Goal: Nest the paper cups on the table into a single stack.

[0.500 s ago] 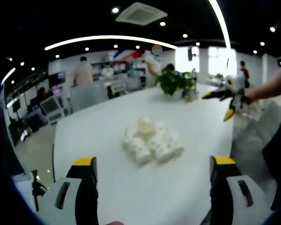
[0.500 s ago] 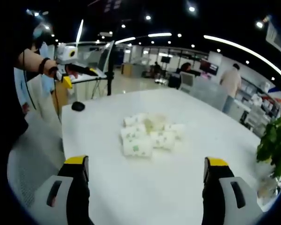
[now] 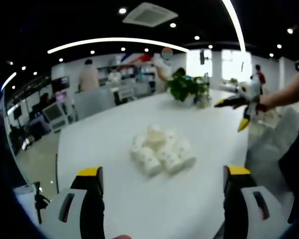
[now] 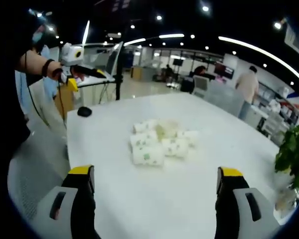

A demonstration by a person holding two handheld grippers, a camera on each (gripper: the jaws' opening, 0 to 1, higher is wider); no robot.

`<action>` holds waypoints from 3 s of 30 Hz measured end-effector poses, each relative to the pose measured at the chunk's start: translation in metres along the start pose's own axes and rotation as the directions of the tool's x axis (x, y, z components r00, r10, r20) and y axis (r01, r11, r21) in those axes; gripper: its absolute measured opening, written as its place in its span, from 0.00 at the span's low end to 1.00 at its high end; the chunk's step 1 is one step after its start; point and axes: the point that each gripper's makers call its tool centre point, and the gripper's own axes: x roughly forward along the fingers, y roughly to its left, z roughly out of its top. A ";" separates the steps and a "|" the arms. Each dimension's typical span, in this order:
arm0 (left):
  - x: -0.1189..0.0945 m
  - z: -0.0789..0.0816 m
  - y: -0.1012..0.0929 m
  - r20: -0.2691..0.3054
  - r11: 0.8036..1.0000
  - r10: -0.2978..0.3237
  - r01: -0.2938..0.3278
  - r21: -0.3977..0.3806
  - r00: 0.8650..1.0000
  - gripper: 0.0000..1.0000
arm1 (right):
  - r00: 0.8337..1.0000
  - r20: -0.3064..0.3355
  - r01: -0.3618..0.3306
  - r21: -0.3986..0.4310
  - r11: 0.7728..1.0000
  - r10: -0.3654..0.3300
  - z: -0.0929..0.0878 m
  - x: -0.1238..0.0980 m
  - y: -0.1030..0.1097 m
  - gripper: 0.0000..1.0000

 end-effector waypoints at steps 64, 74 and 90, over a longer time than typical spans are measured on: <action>-0.005 -0.016 -0.004 -0.015 0.999 0.010 -0.010 -0.033 1.000 0.99 | 0.997 -0.008 -0.083 0.014 0.996 0.083 -0.008 0.013 0.000 1.00; -0.005 -0.022 -0.004 -0.028 0.999 0.025 -0.026 -0.038 0.999 0.98 | 0.992 -0.002 -0.125 0.003 0.992 0.125 -0.004 0.023 -0.004 1.00; -0.004 -0.030 -0.015 -0.058 0.998 0.026 -0.030 -0.061 0.998 0.97 | 0.984 0.005 -0.178 0.054 0.983 0.178 -0.011 0.039 -0.016 0.96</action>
